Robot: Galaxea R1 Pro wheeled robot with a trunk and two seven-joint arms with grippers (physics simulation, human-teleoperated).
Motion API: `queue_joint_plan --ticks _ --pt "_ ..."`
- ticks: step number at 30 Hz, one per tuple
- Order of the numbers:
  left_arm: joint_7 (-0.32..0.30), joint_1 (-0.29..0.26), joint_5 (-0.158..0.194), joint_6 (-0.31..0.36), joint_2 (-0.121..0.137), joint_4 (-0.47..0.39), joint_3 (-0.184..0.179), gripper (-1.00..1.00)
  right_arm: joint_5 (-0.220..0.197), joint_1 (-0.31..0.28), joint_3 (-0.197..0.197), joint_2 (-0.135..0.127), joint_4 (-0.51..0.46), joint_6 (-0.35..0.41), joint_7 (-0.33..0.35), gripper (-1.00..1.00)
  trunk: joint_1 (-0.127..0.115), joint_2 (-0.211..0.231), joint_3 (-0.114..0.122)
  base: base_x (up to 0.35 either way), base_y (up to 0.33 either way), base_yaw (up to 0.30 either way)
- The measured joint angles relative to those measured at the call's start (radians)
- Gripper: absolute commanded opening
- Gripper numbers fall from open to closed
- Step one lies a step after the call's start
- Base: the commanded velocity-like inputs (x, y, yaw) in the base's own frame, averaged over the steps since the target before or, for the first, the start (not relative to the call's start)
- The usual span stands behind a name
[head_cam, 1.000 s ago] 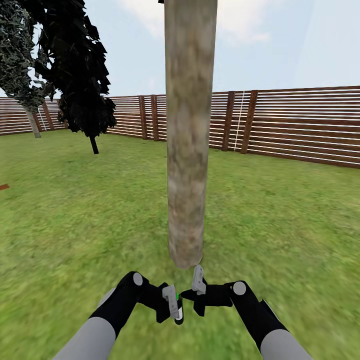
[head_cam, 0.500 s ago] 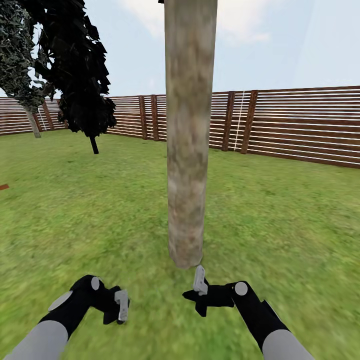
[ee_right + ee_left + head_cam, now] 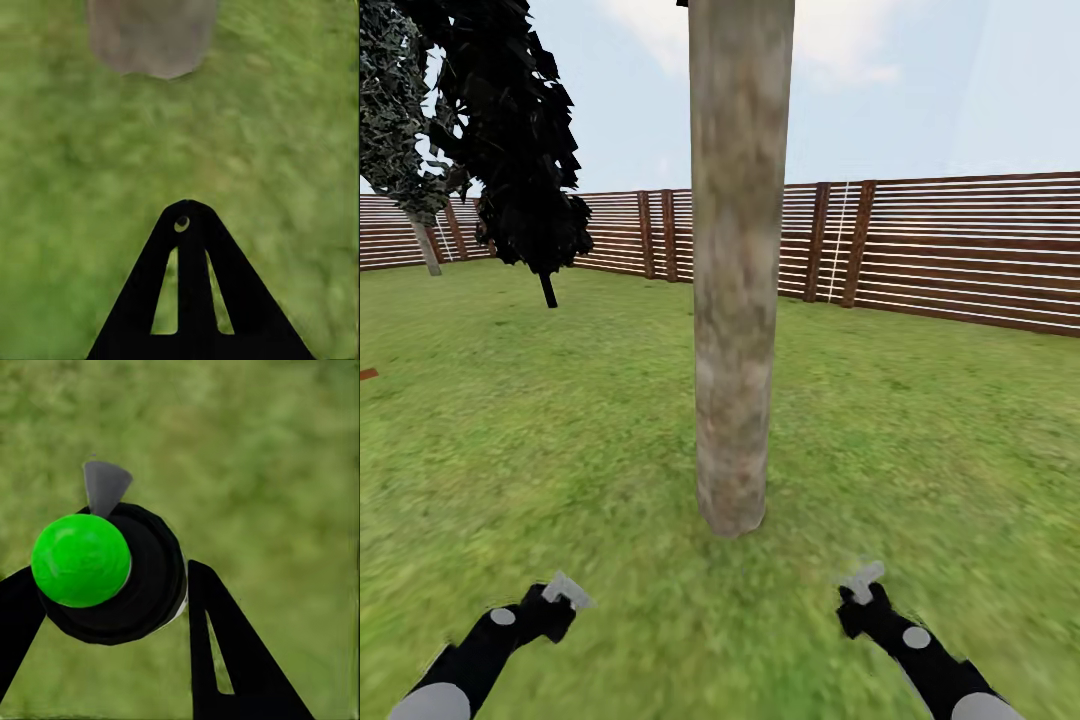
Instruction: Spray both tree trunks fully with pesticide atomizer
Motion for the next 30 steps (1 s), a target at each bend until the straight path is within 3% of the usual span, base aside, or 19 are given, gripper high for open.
queue_joint_plan --ticks 2,3,7,9,12,14,16,19,23,30 --pt "0.032 0.0 0.079 0.0 -0.013 0.07 -0.002 -1.0 0.001 0.0 -0.131 -0.001 0.035 0.0 -0.084 -1.0 0.0 0.0 0.0 0.0 0.0 0.0" --pt "0.04 0.0 0.104 0.0 -0.025 0.106 -0.002 -1.0 0.001 0.001 -0.19 -0.005 0.041 -0.001 -0.109 1.0 0.0 0.0 0.0 0.0 0.0 0.0" --pt "0.08 0.0 0.136 0.003 -0.067 0.16 0.002 -1.0 0.002 0.006 -0.427 -0.036 0.045 -0.046 -0.229 1.0 0.0 0.0 0.0 0.0 0.0 0.0" --pt "0.091 0.0 0.135 0.005 -0.102 0.197 -0.002 -1.0 0.003 0.028 -0.478 -0.063 0.047 -0.111 -0.241 1.0 0.0 0.0 0.0 0.0 0.0 0.0" --pt "0.147 0.0 0.135 0.004 -0.125 0.224 0.0 -1.0 -0.001 0.114 -0.502 -0.105 0.047 -0.224 -0.243 1.0 0.0 0.0 0.0 0.0 0.0 0.0" --pt "0.159 0.0 0.136 0.001 -0.141 0.228 -0.001 -1.0 -0.001 0.167 -0.52 -0.11 0.049 -0.353 -0.244 1.0 0.0 0.0 0.0 0.0 0.0 0.0" --pt "0.163 0.0 0.137 0.007 -0.153 0.225 0.002 -1.0 -0.002 0.196 -0.53 -0.11 0.062 -0.426 -0.244 1.0 0.0 0.0 0.0 0.014 0.0 0.0" --pt "0.176 0.0 0.141 0.042 -0.157 0.218 0.006 -1.0 -0.002 0.207 -0.535 -0.103 0.087 -0.449 -0.244 1.0 0.0 0.0 0.0 0.199 -0.043 0.0" --pt "0.251 -0.001 0.191 0.13 -0.158 0.217 0.021 -1.0 -0.002 0.209 -0.536 -0.102 0.102 -0.453 -0.243 1.0 0.0 0.0 0.0 0.295 -0.095 0.0" --pt "0.267 -0.009 0.198 0.145 -0.171 0.216 0.019 -1.0 -0.002 0.209 -0.535 -0.102 0.103 -0.454 -0.244 1.0 0.0 0.0 0.0 0.306 -0.11 0.0"
